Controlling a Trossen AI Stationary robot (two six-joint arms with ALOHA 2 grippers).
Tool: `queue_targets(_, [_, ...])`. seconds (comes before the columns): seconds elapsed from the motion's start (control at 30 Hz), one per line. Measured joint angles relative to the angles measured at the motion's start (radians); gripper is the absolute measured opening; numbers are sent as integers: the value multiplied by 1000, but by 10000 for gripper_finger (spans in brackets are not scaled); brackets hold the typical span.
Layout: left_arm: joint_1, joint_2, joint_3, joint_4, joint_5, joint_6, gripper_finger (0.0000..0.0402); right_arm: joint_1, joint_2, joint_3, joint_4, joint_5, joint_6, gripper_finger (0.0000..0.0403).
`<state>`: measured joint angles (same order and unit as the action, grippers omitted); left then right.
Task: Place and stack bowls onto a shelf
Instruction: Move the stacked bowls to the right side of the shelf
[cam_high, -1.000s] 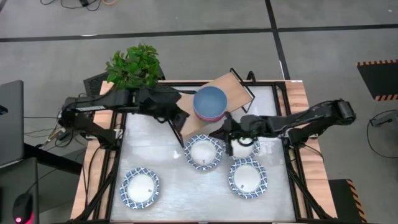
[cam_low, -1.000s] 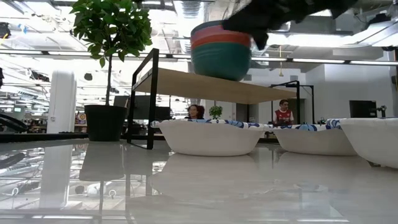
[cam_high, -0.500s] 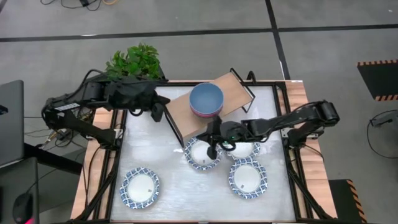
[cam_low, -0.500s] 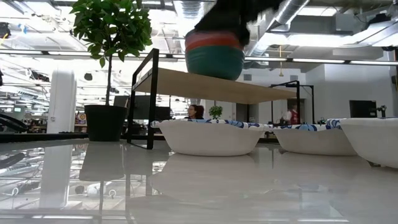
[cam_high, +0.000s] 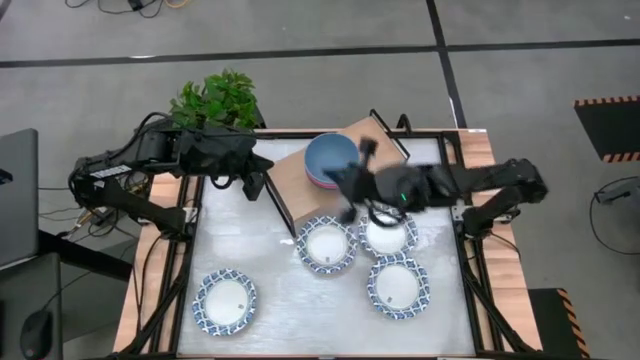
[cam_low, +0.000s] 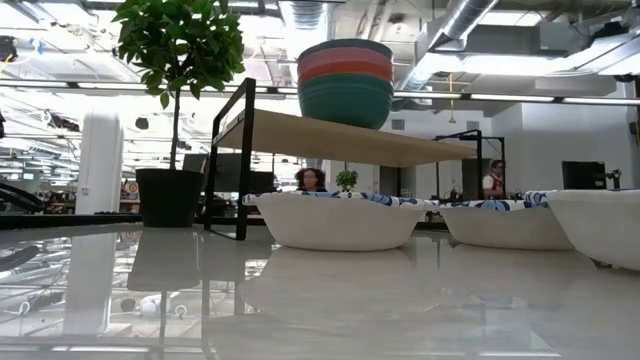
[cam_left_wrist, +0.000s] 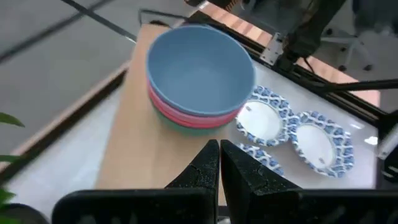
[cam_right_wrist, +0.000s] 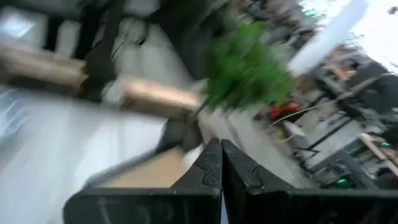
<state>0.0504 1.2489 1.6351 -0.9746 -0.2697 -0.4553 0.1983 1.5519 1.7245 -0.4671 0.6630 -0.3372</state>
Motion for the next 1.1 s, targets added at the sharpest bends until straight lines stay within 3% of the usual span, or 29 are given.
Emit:
queue_targets(0.17, [12,69,-5,-80,48,-32,0,-65,27,150,-63,14,-16,23])
queue_targets(0.3, [16,150,-4,-14,46,3,0,-63,4,204,-124,108,-80,22])
queue_targets(0.4, [27,208,-4,-4,48,-7,0,-63,-27,213,-171,161,-89,21])
queue_targets(0.6, [66,286,-4,-94,30,-33,0,-61,-102,217,-230,163,-57,23])
queue_targets(1.1, [147,392,-4,32,135,41,0,-55,-161,216,-299,162,-45,23])
